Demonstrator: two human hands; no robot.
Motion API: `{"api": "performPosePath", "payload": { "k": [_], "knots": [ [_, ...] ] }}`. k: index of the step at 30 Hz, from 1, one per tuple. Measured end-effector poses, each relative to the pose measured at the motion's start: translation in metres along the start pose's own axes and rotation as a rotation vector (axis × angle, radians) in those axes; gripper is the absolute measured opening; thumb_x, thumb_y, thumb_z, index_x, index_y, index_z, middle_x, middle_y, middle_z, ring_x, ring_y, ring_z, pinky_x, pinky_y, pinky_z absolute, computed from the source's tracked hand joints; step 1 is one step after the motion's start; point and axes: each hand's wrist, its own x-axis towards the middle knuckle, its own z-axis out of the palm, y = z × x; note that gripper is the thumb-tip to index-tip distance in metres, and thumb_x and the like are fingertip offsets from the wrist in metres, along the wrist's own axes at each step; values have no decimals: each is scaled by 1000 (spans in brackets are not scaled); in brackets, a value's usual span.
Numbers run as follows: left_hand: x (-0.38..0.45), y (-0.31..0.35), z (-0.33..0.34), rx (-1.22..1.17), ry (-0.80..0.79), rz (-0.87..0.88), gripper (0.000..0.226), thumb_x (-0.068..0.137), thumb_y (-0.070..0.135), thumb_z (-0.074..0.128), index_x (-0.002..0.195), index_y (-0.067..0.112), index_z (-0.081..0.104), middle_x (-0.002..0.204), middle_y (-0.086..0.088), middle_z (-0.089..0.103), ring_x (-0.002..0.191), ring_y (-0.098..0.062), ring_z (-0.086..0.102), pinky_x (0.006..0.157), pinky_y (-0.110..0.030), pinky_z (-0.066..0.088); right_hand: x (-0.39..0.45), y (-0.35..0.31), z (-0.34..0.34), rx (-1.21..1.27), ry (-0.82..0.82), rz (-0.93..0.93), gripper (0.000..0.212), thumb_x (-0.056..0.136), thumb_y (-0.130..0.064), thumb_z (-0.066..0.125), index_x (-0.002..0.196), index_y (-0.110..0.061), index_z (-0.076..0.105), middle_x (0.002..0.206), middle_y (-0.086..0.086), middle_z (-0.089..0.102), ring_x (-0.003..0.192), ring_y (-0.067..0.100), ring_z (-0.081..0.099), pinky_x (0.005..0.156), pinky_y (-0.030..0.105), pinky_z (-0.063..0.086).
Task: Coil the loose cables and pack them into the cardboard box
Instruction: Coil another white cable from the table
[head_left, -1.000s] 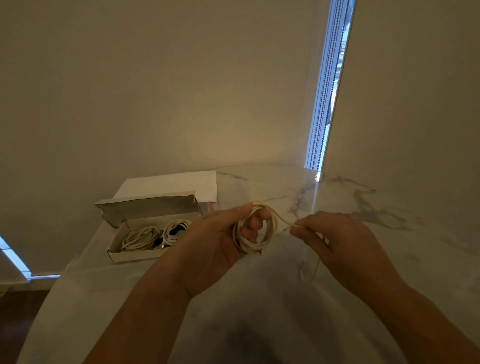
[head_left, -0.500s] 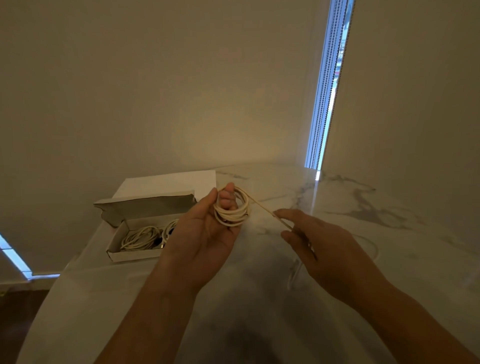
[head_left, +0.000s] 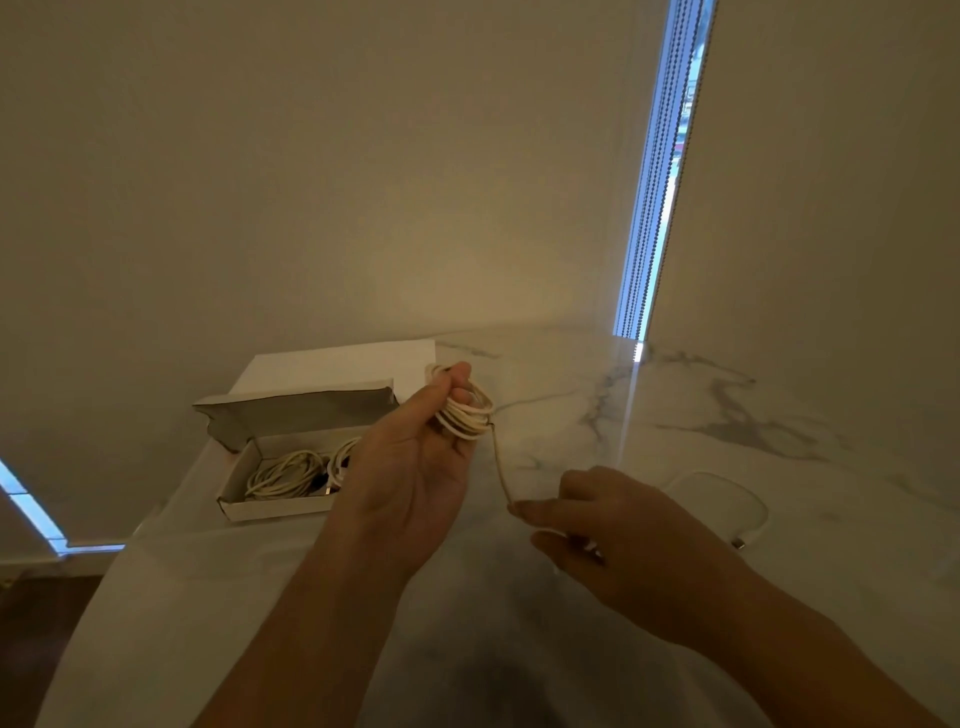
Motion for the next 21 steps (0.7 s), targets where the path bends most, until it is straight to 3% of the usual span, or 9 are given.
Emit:
{"api": "performPosePath", "payload": {
  "k": [5, 9, 11, 13, 17, 21],
  "knots": [
    [-2, -12, 4, 240, 12, 77, 43, 81, 9, 63, 119, -9, 61, 101, -11, 63, 90, -15, 60, 87, -24, 52, 0, -10, -2, -50, -22, -60, 30, 95, -44, 45, 122, -42, 58, 87, -20, 43, 79, 4, 38, 61, 13, 28],
    [-5, -21, 4, 580, 18, 124, 18, 87, 10, 63, 102, 9, 73, 96, -5, 70, 91, -15, 63, 94, -30, 50, -2, -14, -8, -2, 20, -77, 27, 95, -46, 41, 112, -40, 61, 90, -17, 49, 80, 4, 38, 64, 16, 32],
    [-6, -22, -2, 820, -8, 105, 15, 92, 15, 63, 94, 20, 77, 91, 0, 72, 95, -16, 64, 99, -35, 50, -3, -15, -10, 11, 73, -90, 25, 97, -44, 40, 108, -36, 62, 90, -14, 49, 80, 6, 39, 64, 18, 34],
    [-6, -22, -6, 991, -61, 51, 12, 92, 24, 65, 94, 21, 77, 91, -5, 72, 95, -20, 65, 102, -44, 48, -3, -15, -12, 38, 135, -95, 20, 99, -39, 43, 103, -31, 61, 88, -13, 46, 79, 9, 40, 66, 21, 37],
    [-8, -25, -7, 1071, -202, -106, 38, 86, 34, 61, 107, 4, 71, 110, -32, 63, 101, -43, 60, 104, -60, 41, -3, -9, -12, 119, 241, -55, 13, 97, -39, 45, 96, -34, 56, 84, -24, 36, 79, 0, 39, 71, 13, 35],
    [-9, -21, -4, 1018, -239, -273, 58, 87, 55, 61, 104, 1, 72, 97, -23, 65, 90, -29, 59, 95, -45, 48, -3, -4, -14, 258, 323, 84, 3, 91, -35, 61, 89, -33, 59, 83, -21, 51, 81, -3, 48, 74, 6, 36]
  ]
}}
